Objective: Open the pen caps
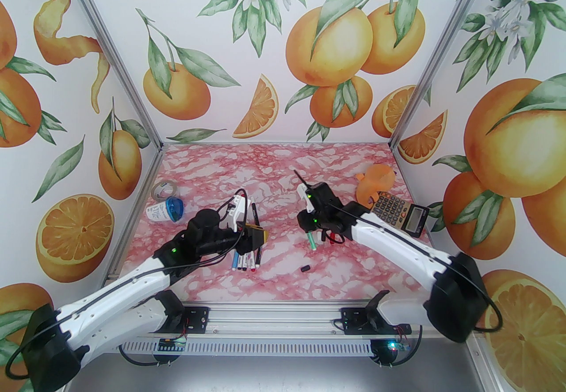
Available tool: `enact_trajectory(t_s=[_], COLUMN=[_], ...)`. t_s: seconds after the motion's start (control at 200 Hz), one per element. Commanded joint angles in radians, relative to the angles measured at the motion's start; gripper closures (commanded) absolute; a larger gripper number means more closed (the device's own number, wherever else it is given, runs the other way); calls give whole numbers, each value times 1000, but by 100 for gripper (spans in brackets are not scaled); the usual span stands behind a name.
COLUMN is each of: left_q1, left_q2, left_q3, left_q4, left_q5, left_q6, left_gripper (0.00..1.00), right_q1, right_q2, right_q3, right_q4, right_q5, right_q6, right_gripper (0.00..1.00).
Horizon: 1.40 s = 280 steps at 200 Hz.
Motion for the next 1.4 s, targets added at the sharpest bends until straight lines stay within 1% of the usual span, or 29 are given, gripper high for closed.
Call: enact_trajectory(t_s=[0.0, 0.115, 0.195, 0.245, 0.32, 0.455, 0.635, 0.751, 0.946, 0.996, 1.071, 1.161, 1.271, 1.326, 1.396], left_q1=[-26, -37, -42, -45, -48, -49, -49, -51, -51, -51, -50, -50, -48, -47, -39], left_q2=[56, 152, 209, 236, 262, 298, 354, 371, 378, 381, 384, 382, 370, 363, 355], left_q3=[-2, -3, 15, 34, 66, 120, 164, 178, 192, 196, 201, 210, 229, 241, 253], left_q4=[178, 338, 405, 432, 444, 450, 485, 472, 441, 443, 443, 436, 365, 315, 260], left_q5=[-11, 26, 46, 60, 73, 111, 195, 208, 208, 212, 218, 220, 210, 199, 196], left_q6=[-52, -102, -124, -132, -129, -123, -153, -154, -140, -141, -142, -134, -88, -55, -15], left_gripper=[57, 57, 56, 54, 51, 50, 49, 49, 50, 53, 63, 71, 81, 85, 89], right_q1=[-26, -44, -44, -45, -46, -47, -50, -59, -67, -70, -72, -74, -74, -74, -74], right_q2=[-75, -133, -167, -187, -208, -239, -266, -284, -296, -297, -296, -299, -315, -323, -332], right_q3=[-17, -31, -42, -51, -67, -107, -153, -175, -186, -194, -207, -218, -235, -239, -242], right_q4=[99, 150, 190, 218, 261, 347, 445, 498, 523, 540, 565, 582, 593, 596, 604], right_q5=[-99, -165, -208, -229, -267, -325, -385, -415, -433, -443, -453, -455, -441, -436, -425], right_q6=[99, 157, 190, 215, 249, 309, 367, 399, 416, 424, 437, 446, 447, 451, 459], right_gripper=[81, 81, 81, 81, 81, 81, 81, 81, 82, 82, 82, 82, 80, 78, 68])
